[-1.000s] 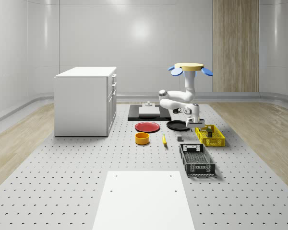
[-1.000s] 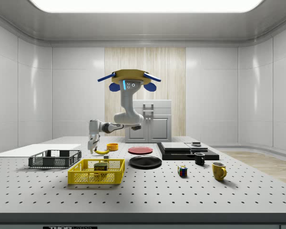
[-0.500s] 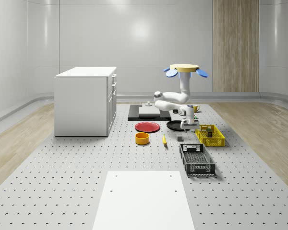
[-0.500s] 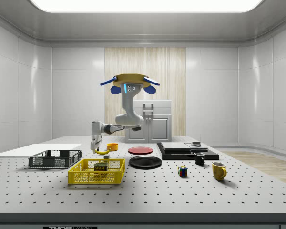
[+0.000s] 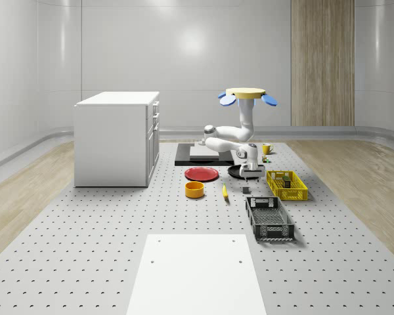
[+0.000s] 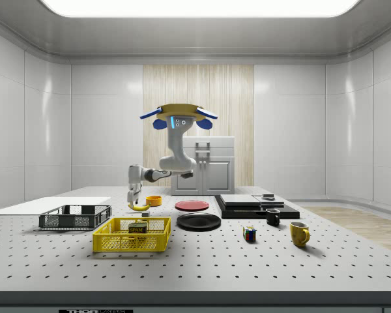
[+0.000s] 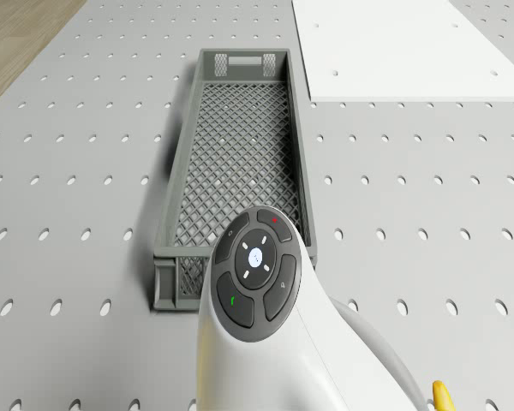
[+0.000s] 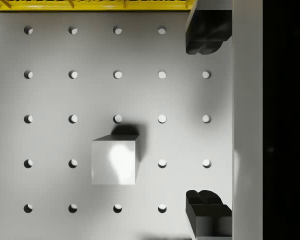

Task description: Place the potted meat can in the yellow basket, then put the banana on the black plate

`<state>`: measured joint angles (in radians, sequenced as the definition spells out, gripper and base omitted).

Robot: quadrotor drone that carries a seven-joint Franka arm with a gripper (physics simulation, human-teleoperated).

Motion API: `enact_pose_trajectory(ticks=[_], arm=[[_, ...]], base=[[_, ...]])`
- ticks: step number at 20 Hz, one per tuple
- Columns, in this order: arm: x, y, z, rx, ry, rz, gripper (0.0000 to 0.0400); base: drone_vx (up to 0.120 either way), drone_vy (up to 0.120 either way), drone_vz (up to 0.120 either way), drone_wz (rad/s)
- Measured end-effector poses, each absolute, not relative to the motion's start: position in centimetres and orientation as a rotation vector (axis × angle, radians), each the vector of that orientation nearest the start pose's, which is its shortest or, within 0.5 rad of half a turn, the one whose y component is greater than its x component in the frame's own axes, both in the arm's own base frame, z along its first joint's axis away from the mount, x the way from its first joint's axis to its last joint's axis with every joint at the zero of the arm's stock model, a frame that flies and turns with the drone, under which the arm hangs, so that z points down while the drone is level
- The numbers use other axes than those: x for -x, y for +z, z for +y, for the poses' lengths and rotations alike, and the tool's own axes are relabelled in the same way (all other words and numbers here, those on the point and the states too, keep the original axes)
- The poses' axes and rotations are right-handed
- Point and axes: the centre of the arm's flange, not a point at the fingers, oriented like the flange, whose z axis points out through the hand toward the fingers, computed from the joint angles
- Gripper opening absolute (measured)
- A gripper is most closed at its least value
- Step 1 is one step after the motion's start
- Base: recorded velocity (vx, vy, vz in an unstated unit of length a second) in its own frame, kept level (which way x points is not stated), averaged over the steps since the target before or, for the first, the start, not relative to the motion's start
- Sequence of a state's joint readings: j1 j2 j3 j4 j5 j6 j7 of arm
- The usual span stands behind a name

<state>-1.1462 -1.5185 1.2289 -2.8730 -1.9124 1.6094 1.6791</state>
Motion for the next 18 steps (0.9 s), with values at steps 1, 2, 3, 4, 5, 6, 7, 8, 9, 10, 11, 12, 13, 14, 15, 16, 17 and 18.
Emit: enact_pose_trajectory(ticks=[1,2,3,4,5,6,7,8,9,10,11,12,13,14,15,16,17,18], arm=[[-29.68,52.67,0.01,-0.001,0.786,-0.002,0.0400],[-29.68,52.67,0.01,-0.001,0.786,-0.002,0.0400],[-29.68,52.67,0.01,-0.001,0.786,-0.002,0.0400],[-29.68,52.67,0.01,-0.001,0.786,-0.002,0.0400],[-29.68,52.67,0.01,-0.001,0.786,-0.002,0.0400],[-29.68,52.67,0.01,-0.001,0.786,-0.002,0.0400],[-29.68,52.67,0.01,-0.001,0.786,-0.002,0.0400],[-29.68,52.67,0.01,-0.001,0.786,-0.002,0.0400],[-29.68,52.67,0.01,-0.001,0.786,-0.002,0.0400],[-29.68,52.67,0.01,-0.001,0.786,-0.002,0.0400],[-29.68,52.67,0.01,-0.001,0.786,-0.002,0.0400],[-29.68,52.67,0.01,-0.001,0.786,-0.002,0.0400],[-29.68,52.67,0.01,-0.001,0.786,-0.002,0.0400],[-29.68,52.67,0.01,-0.001,0.786,-0.002,0.0400],[-29.68,52.67,0.01,-0.001,0.786,-0.002,0.0400],[-29.68,52.67,0.01,-0.001,0.786,-0.002,0.0400],[-29.68,52.67,0.01,-0.001,0.786,-0.002,0.0400],[-29.68,52.67,0.01,-0.001,0.786,-0.002,0.0400]], base=[[0.000,-0.120,-0.120,0.000],[0.000,-0.120,-0.120,0.000],[0.000,-0.120,-0.120,0.000],[0.000,-0.120,-0.120,0.000],[0.000,-0.120,-0.120,0.000],[0.000,-0.120,-0.120,0.000],[0.000,-0.120,0.000,0.000],[0.000,-0.120,0.000,0.000],[0.000,-0.120,0.000,0.000],[0.000,-0.120,0.000,0.000],[0.000,-0.120,0.000,0.000],[0.000,-0.120,0.000,0.000],[0.000,-0.120,0.000,0.000],[0.000,-0.120,0.000,0.000],[0.000,-0.120,0.000,0.000],[0.000,-0.120,0.000,0.000],[0.000,-0.120,0.000,0.000],[0.000,-0.120,0.000,0.000]])
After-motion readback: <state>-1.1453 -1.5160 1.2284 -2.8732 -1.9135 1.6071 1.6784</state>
